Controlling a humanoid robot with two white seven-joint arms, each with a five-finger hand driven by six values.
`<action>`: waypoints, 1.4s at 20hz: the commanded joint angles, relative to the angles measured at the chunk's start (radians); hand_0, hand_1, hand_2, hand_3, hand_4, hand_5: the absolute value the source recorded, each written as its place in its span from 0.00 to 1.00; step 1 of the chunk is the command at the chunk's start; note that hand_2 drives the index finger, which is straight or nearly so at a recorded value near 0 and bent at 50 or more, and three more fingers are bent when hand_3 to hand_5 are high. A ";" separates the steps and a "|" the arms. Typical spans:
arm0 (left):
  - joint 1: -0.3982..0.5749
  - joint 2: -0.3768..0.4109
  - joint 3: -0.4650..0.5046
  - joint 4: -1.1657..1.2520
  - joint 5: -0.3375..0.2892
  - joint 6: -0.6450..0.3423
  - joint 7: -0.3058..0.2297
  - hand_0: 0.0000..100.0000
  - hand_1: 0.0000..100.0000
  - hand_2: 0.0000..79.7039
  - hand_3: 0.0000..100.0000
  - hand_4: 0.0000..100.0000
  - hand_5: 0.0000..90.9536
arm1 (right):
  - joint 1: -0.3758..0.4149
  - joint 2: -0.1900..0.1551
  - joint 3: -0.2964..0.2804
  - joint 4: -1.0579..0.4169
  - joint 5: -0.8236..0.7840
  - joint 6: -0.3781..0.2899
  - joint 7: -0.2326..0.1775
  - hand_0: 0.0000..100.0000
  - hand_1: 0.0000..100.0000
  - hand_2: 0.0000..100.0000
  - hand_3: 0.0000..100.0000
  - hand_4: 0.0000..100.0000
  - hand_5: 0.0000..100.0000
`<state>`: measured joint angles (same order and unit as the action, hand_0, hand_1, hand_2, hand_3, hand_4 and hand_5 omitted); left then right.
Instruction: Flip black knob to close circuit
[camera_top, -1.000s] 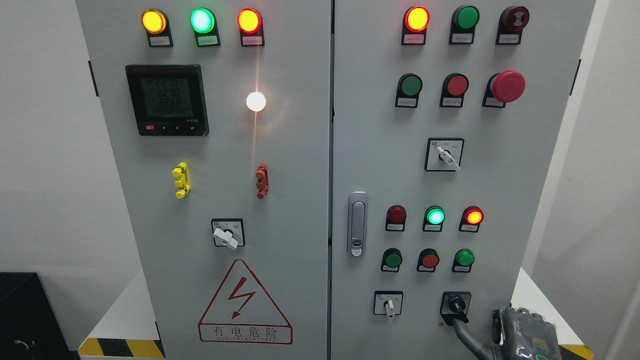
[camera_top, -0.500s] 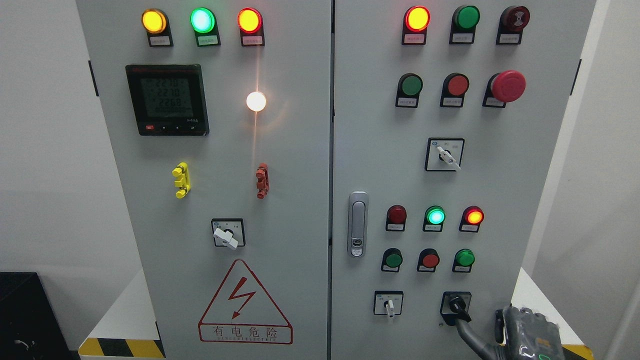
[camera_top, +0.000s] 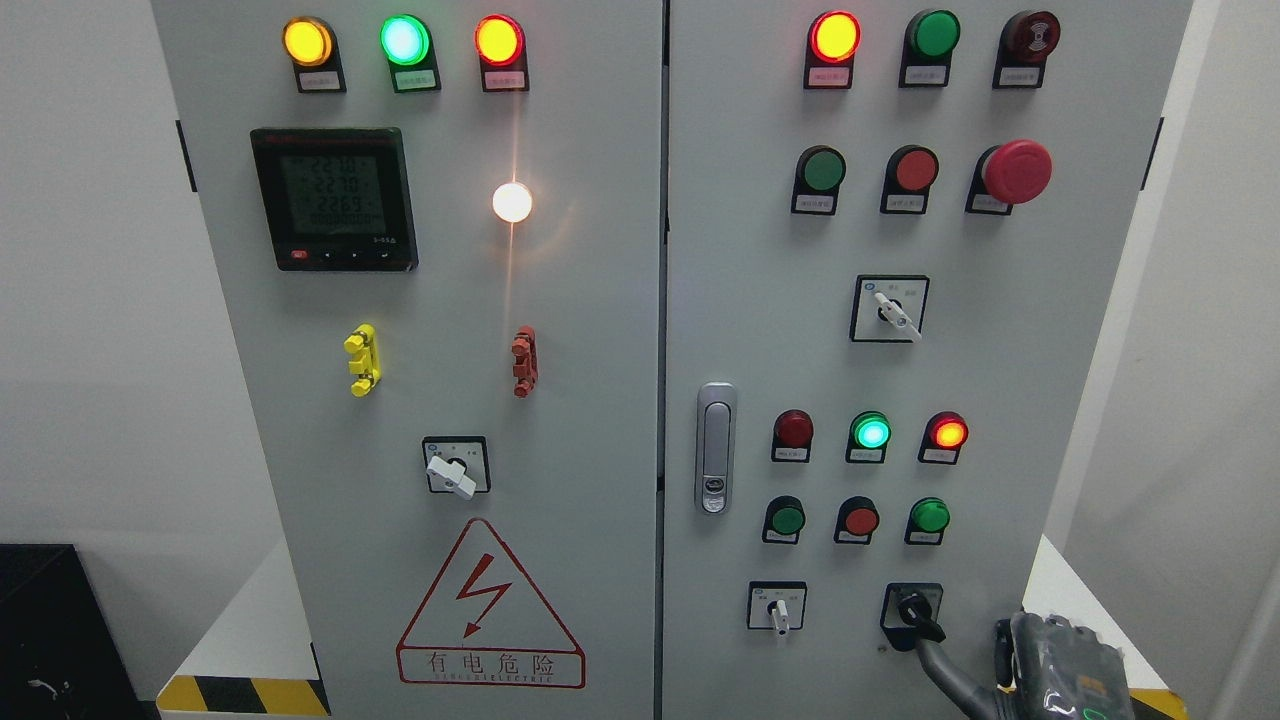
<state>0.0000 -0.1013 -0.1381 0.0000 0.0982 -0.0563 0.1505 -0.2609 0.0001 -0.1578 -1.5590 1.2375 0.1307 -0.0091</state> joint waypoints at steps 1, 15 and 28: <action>0.023 0.000 0.000 -0.029 0.000 -0.001 0.000 0.12 0.56 0.00 0.00 0.00 0.00 | -0.001 -0.006 -0.005 -0.006 -0.003 -0.002 -0.003 0.00 0.06 0.89 1.00 0.97 1.00; 0.023 0.000 0.000 -0.029 0.000 -0.001 0.000 0.12 0.56 0.00 0.00 0.00 0.00 | 0.005 -0.005 0.061 -0.032 -0.021 -0.002 -0.002 0.00 0.06 0.89 1.00 0.97 1.00; 0.021 0.000 0.000 -0.029 0.000 -0.001 0.000 0.12 0.56 0.00 0.00 0.00 0.00 | 0.057 0.011 0.121 -0.084 -0.023 -0.003 -0.006 0.00 0.06 0.88 1.00 0.97 1.00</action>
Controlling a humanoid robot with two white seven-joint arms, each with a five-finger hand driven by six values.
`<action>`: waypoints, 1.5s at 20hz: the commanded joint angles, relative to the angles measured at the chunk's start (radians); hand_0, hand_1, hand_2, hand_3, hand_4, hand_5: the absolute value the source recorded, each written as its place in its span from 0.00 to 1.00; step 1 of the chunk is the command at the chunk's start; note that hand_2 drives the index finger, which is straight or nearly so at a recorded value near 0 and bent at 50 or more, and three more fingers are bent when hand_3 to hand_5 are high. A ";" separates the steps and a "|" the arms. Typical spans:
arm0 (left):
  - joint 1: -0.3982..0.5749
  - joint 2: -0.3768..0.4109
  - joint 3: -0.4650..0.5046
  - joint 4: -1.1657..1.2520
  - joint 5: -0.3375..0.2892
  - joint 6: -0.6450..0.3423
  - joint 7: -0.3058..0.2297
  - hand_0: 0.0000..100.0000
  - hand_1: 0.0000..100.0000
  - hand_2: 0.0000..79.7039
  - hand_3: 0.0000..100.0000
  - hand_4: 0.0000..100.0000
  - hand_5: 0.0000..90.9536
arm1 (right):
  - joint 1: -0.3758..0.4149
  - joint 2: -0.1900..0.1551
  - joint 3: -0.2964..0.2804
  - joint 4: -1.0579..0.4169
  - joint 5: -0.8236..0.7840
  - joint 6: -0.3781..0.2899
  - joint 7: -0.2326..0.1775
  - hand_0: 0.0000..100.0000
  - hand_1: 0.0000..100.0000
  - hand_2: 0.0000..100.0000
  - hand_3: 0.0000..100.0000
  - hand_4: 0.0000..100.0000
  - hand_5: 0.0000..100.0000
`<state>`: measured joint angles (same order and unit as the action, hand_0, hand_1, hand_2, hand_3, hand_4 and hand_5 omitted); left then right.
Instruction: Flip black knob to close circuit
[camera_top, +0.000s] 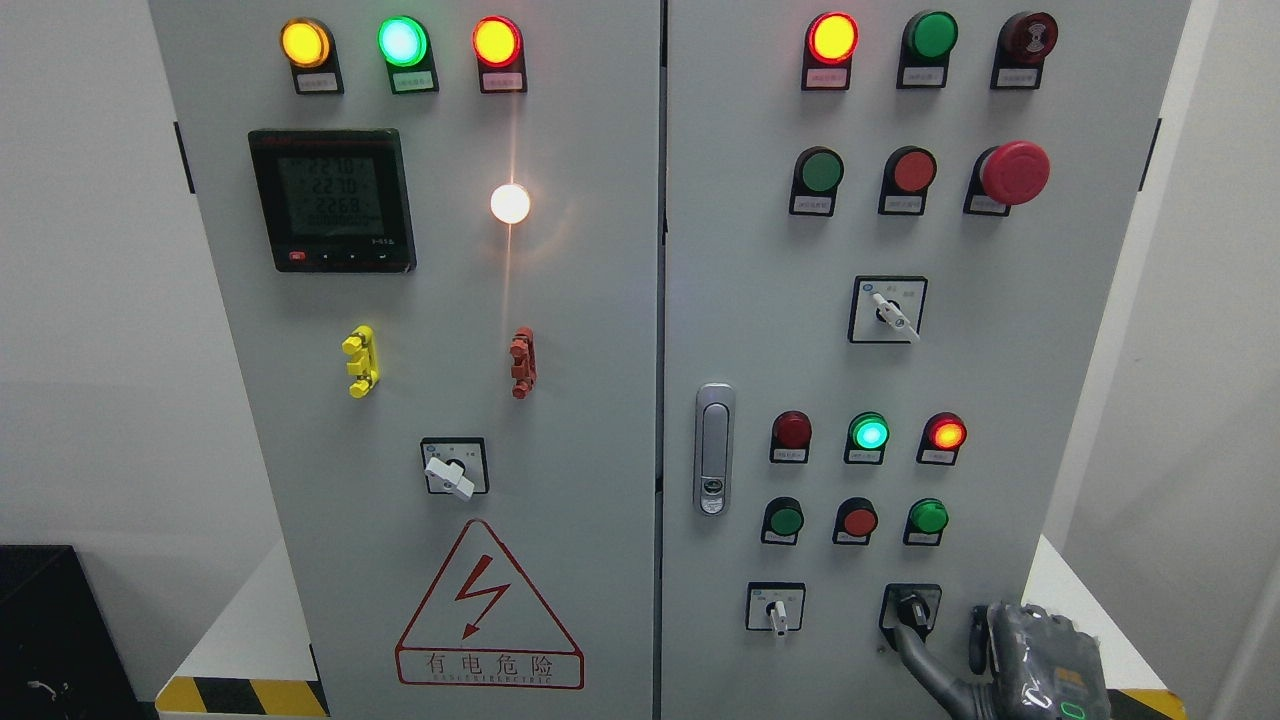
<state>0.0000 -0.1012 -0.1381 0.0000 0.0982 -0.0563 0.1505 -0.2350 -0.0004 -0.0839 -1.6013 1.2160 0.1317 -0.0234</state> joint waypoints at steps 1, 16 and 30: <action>0.023 0.000 0.000 -0.029 0.000 0.000 0.000 0.12 0.56 0.00 0.00 0.00 0.00 | 0.042 0.013 0.047 -0.052 -0.001 -0.007 0.008 0.00 0.06 0.87 1.00 0.97 1.00; 0.023 0.000 0.000 -0.029 0.000 0.000 0.000 0.12 0.56 0.00 0.00 0.00 0.00 | 0.210 0.060 0.041 -0.270 -0.332 -0.020 0.003 0.00 0.09 0.66 0.94 0.86 0.83; 0.023 0.000 0.000 -0.029 0.000 0.000 0.000 0.12 0.56 0.00 0.00 0.00 0.00 | 0.376 0.112 0.016 -0.296 -0.786 -0.219 -0.018 0.00 0.06 0.27 0.45 0.39 0.30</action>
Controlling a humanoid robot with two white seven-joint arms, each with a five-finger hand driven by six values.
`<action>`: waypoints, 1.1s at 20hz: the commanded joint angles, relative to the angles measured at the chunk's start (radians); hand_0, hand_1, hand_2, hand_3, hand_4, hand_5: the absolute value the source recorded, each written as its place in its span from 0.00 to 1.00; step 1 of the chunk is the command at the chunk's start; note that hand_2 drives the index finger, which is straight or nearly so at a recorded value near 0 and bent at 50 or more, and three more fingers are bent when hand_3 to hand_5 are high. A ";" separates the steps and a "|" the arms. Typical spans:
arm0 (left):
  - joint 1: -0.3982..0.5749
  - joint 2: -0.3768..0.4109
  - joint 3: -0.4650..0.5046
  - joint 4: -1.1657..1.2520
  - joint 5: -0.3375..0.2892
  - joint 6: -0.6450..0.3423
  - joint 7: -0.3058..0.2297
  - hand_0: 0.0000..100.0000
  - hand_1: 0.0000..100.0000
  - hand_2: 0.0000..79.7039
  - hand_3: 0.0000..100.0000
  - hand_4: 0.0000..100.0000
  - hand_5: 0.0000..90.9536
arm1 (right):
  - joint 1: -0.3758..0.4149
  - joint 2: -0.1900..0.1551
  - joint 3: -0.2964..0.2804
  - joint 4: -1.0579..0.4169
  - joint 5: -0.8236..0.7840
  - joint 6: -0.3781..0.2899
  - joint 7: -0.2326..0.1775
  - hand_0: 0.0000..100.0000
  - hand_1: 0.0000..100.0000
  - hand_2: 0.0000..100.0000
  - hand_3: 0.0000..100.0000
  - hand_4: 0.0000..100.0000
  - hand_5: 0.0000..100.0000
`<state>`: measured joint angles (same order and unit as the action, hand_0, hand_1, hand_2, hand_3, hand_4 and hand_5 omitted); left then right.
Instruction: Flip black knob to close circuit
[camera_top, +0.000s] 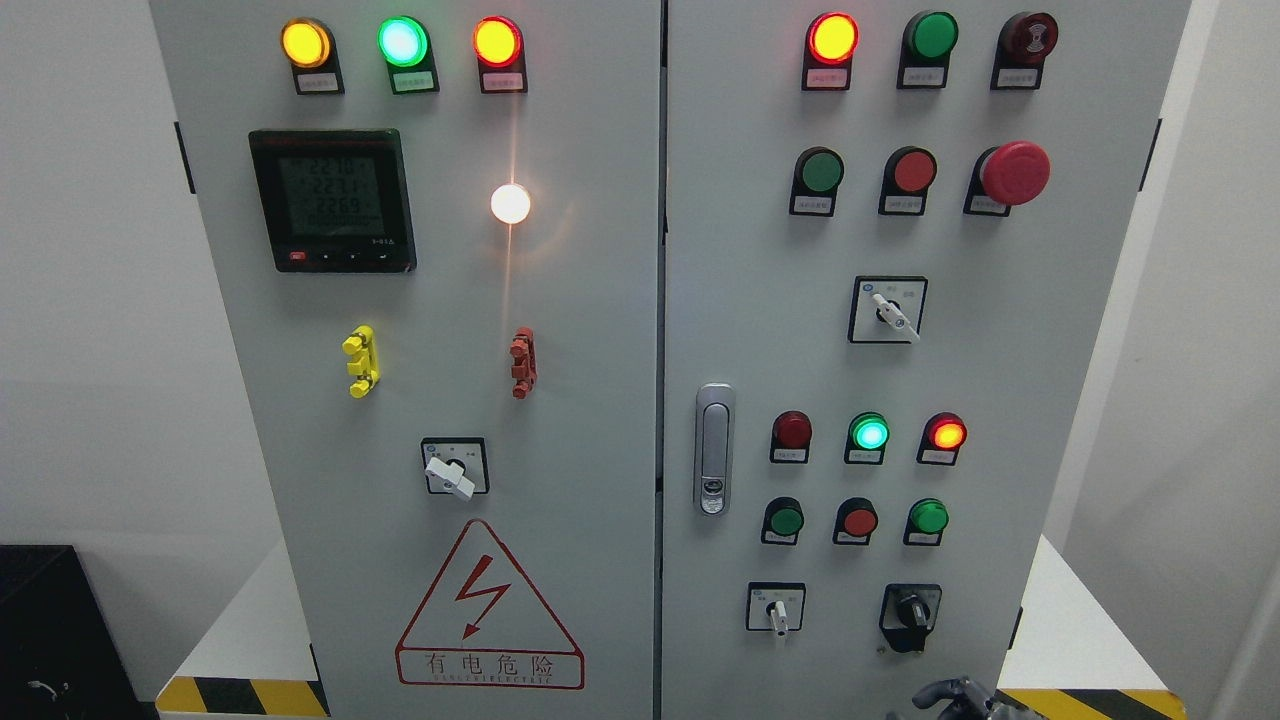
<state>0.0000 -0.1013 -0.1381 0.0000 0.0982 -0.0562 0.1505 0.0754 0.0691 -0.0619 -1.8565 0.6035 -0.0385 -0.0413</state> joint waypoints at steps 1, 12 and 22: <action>0.023 0.000 0.000 -0.029 0.000 -0.001 0.000 0.12 0.56 0.00 0.00 0.00 0.00 | 0.075 0.044 -0.003 -0.041 -0.218 -0.066 0.001 0.00 0.06 0.26 0.44 0.38 0.28; 0.023 0.000 0.000 -0.029 0.000 -0.001 0.000 0.12 0.56 0.00 0.00 0.00 0.00 | 0.184 0.043 0.031 -0.092 -0.599 -0.115 0.164 0.00 0.00 0.02 0.14 0.09 0.00; 0.023 0.000 0.000 -0.029 0.000 -0.001 0.000 0.12 0.56 0.00 0.00 0.00 0.00 | 0.193 0.043 0.020 -0.089 -0.688 -0.152 0.181 0.00 0.00 0.00 0.00 0.00 0.00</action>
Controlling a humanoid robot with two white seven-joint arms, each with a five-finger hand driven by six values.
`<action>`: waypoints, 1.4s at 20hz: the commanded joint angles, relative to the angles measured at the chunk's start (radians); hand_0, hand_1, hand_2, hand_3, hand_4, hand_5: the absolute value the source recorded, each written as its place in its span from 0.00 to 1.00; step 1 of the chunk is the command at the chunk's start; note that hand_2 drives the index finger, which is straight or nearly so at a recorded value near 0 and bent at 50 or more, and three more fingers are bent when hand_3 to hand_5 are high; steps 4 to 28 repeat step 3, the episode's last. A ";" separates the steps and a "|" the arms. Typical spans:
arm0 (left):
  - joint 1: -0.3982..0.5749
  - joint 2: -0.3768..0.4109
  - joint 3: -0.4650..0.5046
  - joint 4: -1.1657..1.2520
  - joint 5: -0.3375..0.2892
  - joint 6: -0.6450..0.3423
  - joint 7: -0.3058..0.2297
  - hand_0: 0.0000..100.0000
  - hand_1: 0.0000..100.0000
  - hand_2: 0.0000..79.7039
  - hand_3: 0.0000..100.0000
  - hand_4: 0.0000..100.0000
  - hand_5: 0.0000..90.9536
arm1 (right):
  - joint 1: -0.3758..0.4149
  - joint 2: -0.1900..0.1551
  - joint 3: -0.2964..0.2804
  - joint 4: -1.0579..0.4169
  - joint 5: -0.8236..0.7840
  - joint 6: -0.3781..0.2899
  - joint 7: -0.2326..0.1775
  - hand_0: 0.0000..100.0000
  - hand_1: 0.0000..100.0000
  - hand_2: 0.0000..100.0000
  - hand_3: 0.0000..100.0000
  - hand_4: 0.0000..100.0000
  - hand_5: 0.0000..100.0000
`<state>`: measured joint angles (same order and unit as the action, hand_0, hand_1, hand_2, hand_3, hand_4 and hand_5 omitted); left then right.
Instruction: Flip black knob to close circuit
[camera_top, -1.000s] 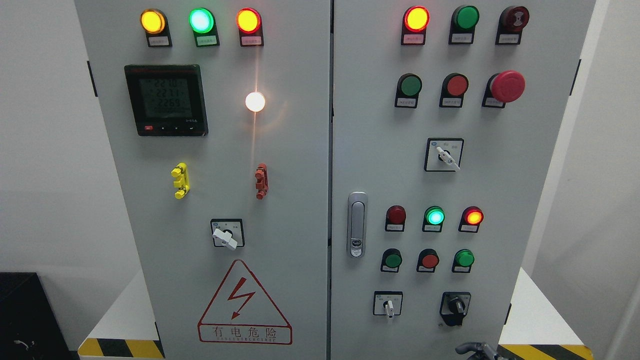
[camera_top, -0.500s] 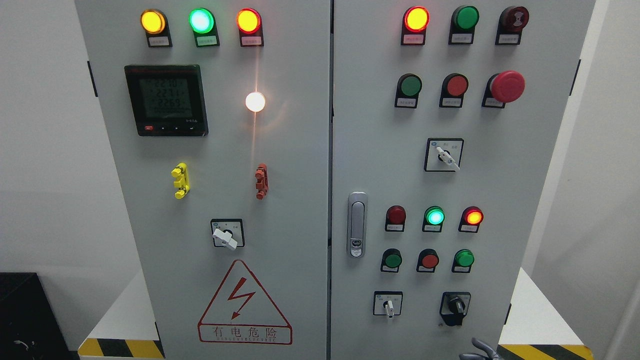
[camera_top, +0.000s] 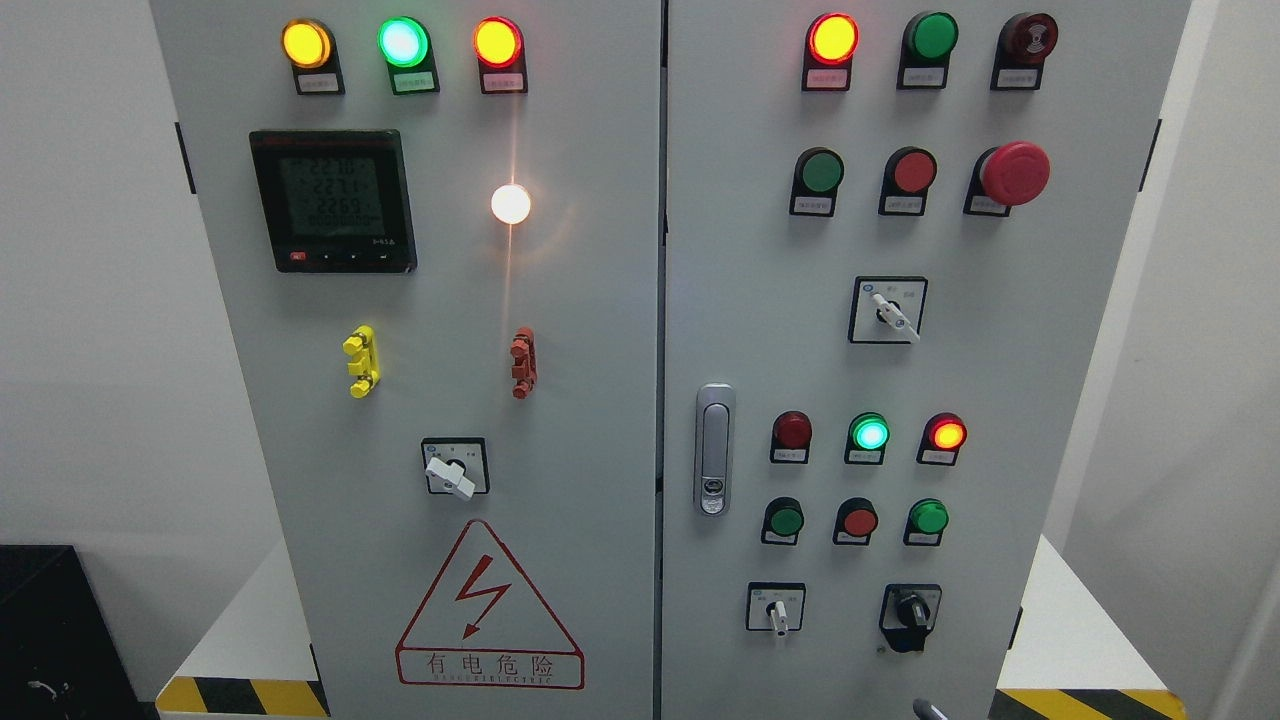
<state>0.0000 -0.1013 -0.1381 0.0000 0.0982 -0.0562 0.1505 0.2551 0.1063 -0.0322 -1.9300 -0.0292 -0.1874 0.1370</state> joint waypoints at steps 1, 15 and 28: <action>0.023 0.000 0.000 -0.029 0.000 -0.001 0.000 0.12 0.56 0.00 0.00 0.00 0.00 | 0.013 0.006 -0.009 -0.015 -0.055 -0.003 0.003 0.00 0.00 0.00 0.00 0.00 0.00; 0.023 0.000 0.000 -0.029 0.000 -0.001 0.000 0.12 0.56 0.00 0.00 0.00 0.00 | 0.013 0.006 -0.009 -0.017 -0.055 -0.003 0.003 0.00 0.00 0.00 0.00 0.00 0.00; 0.023 0.000 0.000 -0.029 0.000 -0.001 0.000 0.12 0.56 0.00 0.00 0.00 0.00 | 0.013 0.006 -0.009 -0.017 -0.055 -0.003 0.003 0.00 0.00 0.00 0.00 0.00 0.00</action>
